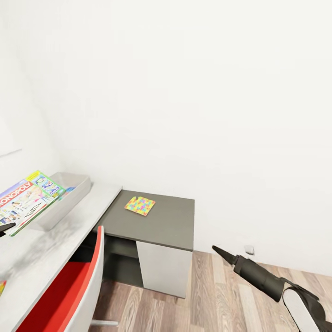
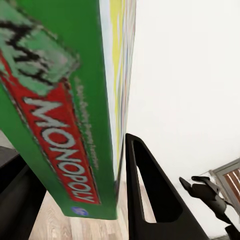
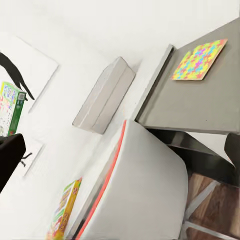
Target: Put all the toys in the child's room - the three board games (two on the bed and one on the table), the two jigsaw puzzles on the table, and the tennis ball on the table - inside the toy box on the table in the child's room.
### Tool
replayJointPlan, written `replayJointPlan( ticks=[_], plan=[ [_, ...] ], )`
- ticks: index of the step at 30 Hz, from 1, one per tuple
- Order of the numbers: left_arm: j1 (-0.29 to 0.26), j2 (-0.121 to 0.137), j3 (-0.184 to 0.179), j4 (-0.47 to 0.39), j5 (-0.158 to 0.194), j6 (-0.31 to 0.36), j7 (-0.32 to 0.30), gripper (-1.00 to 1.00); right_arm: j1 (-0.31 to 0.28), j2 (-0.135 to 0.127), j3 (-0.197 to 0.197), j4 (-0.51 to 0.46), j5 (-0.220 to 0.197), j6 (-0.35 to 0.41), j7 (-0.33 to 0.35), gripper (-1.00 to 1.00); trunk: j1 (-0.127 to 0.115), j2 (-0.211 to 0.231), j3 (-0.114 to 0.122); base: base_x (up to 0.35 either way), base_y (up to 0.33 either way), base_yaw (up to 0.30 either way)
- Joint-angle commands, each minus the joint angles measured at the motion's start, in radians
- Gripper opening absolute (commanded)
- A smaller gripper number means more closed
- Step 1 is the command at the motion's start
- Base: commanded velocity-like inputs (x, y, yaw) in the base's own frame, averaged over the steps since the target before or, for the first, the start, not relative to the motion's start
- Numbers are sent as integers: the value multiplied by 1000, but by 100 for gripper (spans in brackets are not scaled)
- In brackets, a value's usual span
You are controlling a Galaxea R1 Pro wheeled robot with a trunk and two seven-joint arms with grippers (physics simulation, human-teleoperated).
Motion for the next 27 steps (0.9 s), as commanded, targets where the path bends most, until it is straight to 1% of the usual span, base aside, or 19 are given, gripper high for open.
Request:
replayJointPlan(
  ticks=[1, 2, 4, 5, 9, 11, 15, 17, 21, 27],
  plan=[
    [-1, 0, 0, 0, 1, 9, -4, -100, 0, 0, -3, -36, -4, 49, 2, 100, 1, -2, -2, 130, 1, 1],
    [-1, -1, 0, 0, 1, 8, -4, -100, 1, -1, -5, -48, -3, 69, 3, 100, 1, -2, -2, 121, 1, 1],
    [-1, -3, 1, 0, 1, 7, -4, -100, 5, 0, -25, -76, 0, 125, 6, 100, 1, -2, -2, 97, 0, 0],
    [-1, -3, 1, 0, 1, 7, -4, -100, 6, 0, -32, -80, 0, 134, 6, 100, 1, -2, -2, 79, 0, 0],
    [-1, -5, 1, 0, 1, 7, -4, -100, 10, -1, -83, -94, 0, 165, 8, 100, 1, -2, -2, 44, 0, 0],
    [-1, -5, 1, 0, 1, 7, -4, -100, 11, 1, -94, -96, 0, 167, 8, 100, 1, -2, -2, 37, 0, 0],
    [-1, -5, 2, 0, 1, 7, -4, -100, 11, 3, -105, -95, -4, 168, 13, 100, 1, -2, -2, 60, 0, 0],
    [-1, -5, 2, 0, 1, 7, -4, -100, 11, 5, -107, -95, -5, 167, 39, 100, 1, -2, -2, 156, 53, 0],
    [-1, -5, 2, 0, 1, 7, -4, -100, 11, 7, -109, -95, -2, 164, 68, 100, 1, -2, -2, 240, 117, 0],
    [-1, -5, 2, 0, 2, 7, -4, -100, 11, 9, -110, -95, 1, 161, 80, 100, 1, -2, -2, 283, 100, 0]
  ],
)
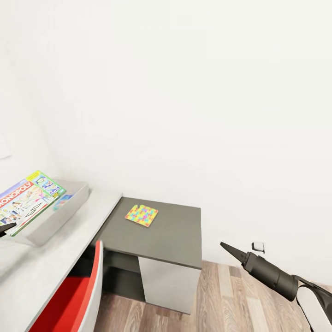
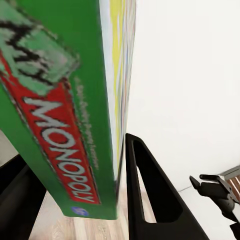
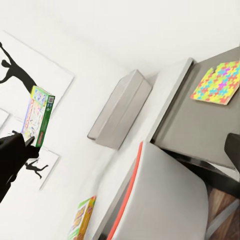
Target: Put all the toys in the child's room - the three board games (two on the bed and one on the table), the two jigsaw puzzles on the table, and the tennis ball on the table - inside the toy box on the table in the child's room.
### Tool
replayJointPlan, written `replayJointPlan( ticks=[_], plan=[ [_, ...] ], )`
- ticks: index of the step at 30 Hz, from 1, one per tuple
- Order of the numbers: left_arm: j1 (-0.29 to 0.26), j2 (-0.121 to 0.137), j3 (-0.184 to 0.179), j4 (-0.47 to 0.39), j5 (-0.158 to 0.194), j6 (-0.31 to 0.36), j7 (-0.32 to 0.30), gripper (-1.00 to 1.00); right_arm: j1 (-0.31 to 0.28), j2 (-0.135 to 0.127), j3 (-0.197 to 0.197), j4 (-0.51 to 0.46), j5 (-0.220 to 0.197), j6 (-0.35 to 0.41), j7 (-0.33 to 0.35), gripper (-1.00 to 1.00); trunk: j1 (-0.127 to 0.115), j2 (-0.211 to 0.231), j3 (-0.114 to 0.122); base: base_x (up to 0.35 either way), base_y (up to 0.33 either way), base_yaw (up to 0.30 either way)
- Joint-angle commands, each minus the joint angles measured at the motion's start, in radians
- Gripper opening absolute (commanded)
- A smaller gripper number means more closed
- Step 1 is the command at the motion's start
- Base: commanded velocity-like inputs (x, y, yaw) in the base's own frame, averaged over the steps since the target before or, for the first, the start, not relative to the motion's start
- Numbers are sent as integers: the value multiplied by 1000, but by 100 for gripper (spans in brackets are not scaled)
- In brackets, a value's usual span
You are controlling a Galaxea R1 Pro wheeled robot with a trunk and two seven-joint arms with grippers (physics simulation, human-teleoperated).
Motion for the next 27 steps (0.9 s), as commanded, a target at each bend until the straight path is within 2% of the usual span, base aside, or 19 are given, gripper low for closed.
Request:
replayJointPlan(
  ticks=[1, 13, 27],
  plan=[
    [-1, 0, 0, 0, 0, 10, -4, -100, -1, 0, -1, 0, -2, 5, 1, 100, 1, -2, -2, 307, 33, 0],
    [-1, -1, -1, 0, -1, 10, -4, -100, -1, 3, 1, 1, 3, 2, -4, 100, 1, -2, -2, 296, 74, 0],
    [-1, -1, -1, 0, -1, 10, -4, -100, -1, 4, 1, 9, 2, 0, -7, 100, 1, -2, -2, 49, 109, 0]
  ],
)
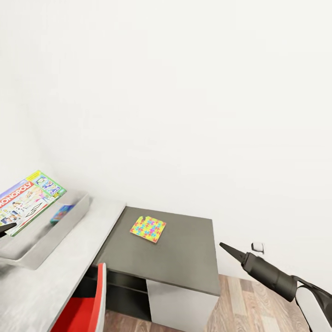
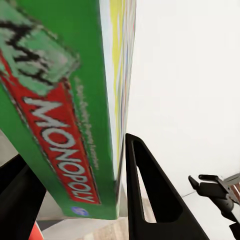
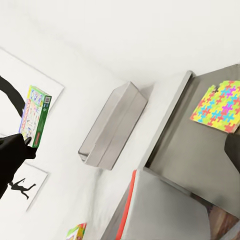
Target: Put all the toys in the child's room - the three board games (two on the bed and one on the table), the two jigsaw puzzles on the table, and the tennis ball on the table - inside the toy box on the table in the child's room.
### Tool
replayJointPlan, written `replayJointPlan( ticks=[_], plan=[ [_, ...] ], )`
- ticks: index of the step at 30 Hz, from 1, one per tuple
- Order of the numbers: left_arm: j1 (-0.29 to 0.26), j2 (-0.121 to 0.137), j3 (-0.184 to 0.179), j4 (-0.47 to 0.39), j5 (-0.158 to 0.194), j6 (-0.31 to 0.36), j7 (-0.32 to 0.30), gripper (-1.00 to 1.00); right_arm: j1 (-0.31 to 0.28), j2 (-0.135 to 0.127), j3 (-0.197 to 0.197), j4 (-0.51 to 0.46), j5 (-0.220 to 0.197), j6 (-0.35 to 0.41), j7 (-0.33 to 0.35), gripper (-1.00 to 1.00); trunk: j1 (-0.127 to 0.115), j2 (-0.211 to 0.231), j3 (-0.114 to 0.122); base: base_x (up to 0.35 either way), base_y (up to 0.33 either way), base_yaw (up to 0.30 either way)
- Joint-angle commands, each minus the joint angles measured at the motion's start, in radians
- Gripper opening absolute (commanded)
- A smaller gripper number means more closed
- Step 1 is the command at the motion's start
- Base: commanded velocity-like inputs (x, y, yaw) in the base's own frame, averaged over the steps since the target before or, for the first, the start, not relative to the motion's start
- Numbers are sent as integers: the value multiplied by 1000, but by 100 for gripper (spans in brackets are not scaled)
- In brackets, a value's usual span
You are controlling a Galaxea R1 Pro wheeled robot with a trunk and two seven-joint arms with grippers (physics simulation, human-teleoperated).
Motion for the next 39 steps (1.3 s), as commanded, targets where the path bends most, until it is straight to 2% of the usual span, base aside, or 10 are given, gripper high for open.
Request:
replayJointPlan(
  ticks=[1, 15, 39],
  plan=[
    [-1, 0, 0, 0, -1, 11, -4, -100, -1, 0, -1, 1, -3, 6, 1, 100, 1, -2, -2, 11, 58, 0],
    [-1, 0, 0, 0, -2, 10, -4, -100, -1, 0, 0, 5, -2, 6, 1, 100, 1, -2, -2, 119, 73, 0],
    [-1, -1, 0, 0, -2, 9, -4, -100, -1, 0, 1, 6, -3, 5, 0, 100, 1, -2, -2, 28, 71, 0]
  ],
)
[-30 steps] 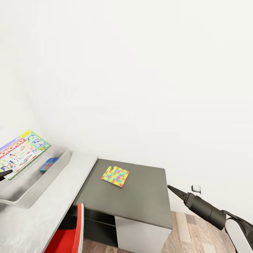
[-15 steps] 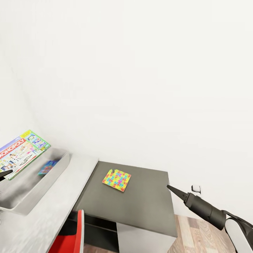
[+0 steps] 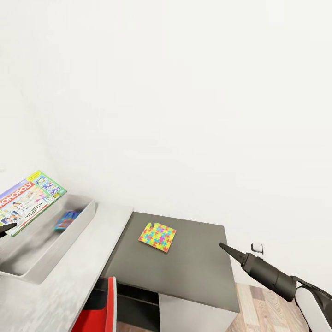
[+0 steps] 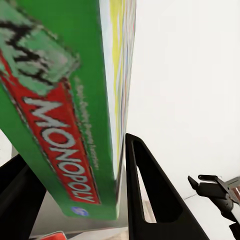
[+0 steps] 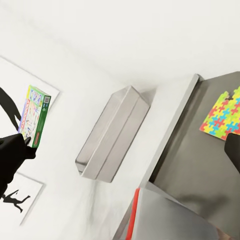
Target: Put all the toys in the child's room - the three board games (two on the bed and one on the table), the two jigsaw puzzles on the table, and the tennis ball on the table - inside the toy box on the table in the child's room.
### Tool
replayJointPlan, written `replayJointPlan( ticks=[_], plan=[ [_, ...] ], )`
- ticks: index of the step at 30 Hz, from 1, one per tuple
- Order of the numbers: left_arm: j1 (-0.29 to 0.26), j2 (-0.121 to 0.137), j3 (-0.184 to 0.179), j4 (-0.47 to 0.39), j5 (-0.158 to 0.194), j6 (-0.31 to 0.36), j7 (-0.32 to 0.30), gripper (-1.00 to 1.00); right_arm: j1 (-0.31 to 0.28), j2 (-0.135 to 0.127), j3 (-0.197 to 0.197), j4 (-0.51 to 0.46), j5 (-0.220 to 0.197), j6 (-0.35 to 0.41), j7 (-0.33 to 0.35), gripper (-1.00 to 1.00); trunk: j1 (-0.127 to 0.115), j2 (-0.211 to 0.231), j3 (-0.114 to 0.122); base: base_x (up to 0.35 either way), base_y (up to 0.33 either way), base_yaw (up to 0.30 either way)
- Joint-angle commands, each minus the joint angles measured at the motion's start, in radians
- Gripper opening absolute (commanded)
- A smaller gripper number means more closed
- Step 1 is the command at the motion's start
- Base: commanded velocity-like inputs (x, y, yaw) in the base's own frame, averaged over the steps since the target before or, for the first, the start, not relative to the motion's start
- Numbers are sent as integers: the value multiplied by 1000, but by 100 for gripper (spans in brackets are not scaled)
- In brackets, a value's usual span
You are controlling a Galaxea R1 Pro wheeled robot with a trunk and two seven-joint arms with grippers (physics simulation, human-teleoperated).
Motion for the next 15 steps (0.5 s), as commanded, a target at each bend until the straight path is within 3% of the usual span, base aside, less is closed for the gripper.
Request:
replayJointPlan(
  ticks=[1, 9, 15],
  plan=[
    [-1, 0, 0, 0, -1, 10, -4, -100, -1, 0, -1, 0, -3, 6, 1, 100, 1, -2, -2, 0, 18, 0],
    [-1, 0, 0, 0, -1, 10, -4, -100, -1, 0, 2, 0, -3, 6, 0, 100, 1, -2, -2, 1, 4, 0],
    [-1, 0, 0, 0, -1, 10, -4, -100, -1, 0, 2, 0, -3, 6, 0, 100, 1, -2, -2, 109, 0, 0]
  ],
)
